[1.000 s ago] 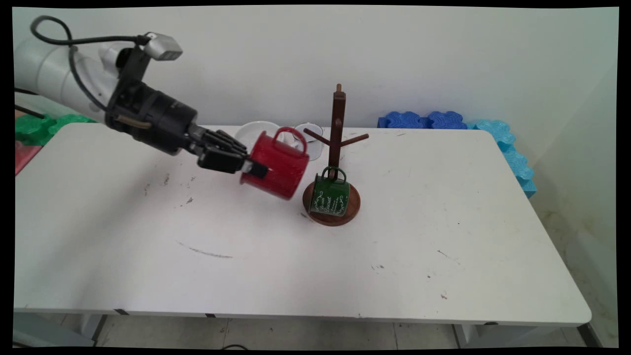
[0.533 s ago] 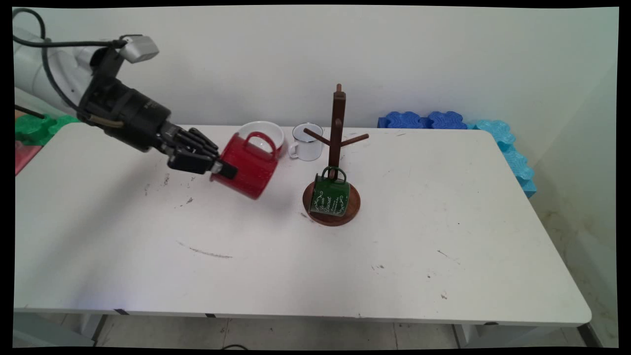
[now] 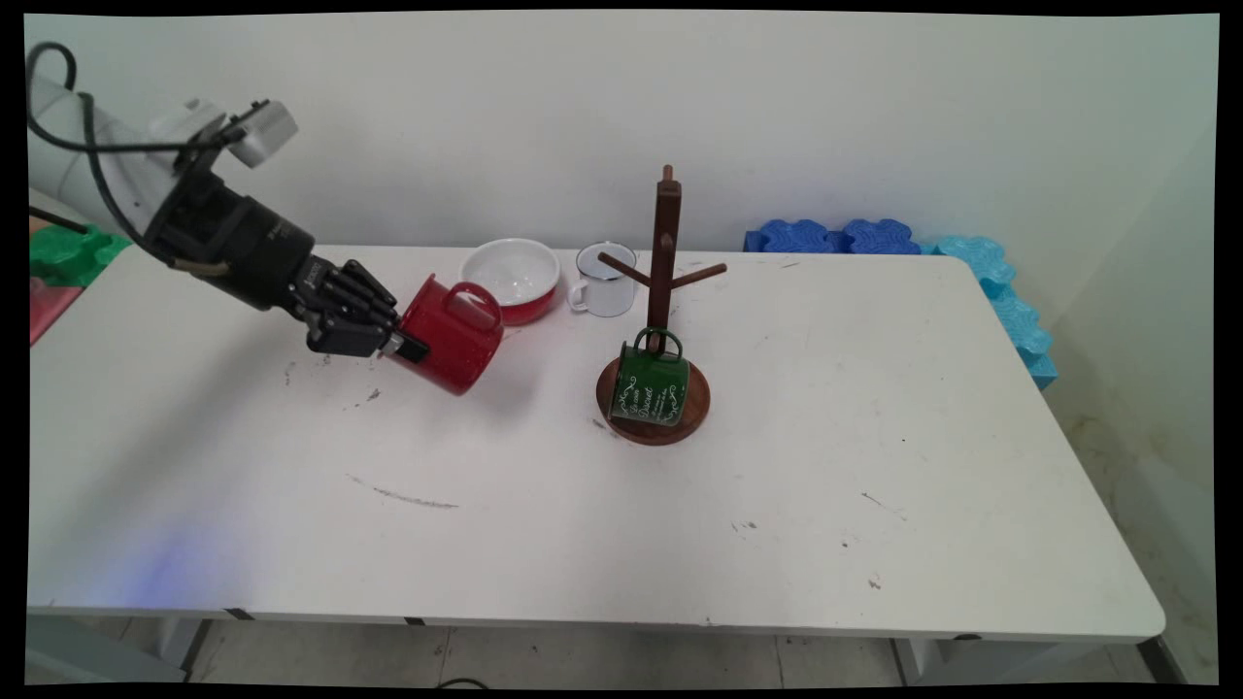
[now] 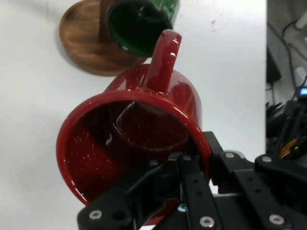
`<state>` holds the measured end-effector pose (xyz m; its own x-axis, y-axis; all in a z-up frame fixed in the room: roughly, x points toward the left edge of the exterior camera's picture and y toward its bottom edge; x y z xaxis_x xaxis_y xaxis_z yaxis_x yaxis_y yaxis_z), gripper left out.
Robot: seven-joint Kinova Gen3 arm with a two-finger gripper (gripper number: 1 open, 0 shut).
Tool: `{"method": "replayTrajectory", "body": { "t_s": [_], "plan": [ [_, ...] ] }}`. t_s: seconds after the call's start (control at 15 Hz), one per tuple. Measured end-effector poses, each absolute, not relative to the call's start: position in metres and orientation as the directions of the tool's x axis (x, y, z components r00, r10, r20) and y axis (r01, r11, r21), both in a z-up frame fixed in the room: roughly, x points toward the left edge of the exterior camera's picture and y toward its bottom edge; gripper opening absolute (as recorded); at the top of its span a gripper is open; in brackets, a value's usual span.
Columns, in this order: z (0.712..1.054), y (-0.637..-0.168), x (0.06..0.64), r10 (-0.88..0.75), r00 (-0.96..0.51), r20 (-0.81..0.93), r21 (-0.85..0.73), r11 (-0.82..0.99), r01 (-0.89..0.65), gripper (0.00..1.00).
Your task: Place the picked object on the table
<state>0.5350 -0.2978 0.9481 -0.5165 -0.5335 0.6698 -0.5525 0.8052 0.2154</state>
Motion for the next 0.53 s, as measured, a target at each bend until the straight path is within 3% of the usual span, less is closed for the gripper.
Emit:
{"method": "replayTrajectory", "body": {
  "t_s": [0.53],
  "plan": [
    [0.919,-0.317,0.529,-0.458,-0.622,0.635,0.067,0.835,-0.547,0.00]
  ]
}}
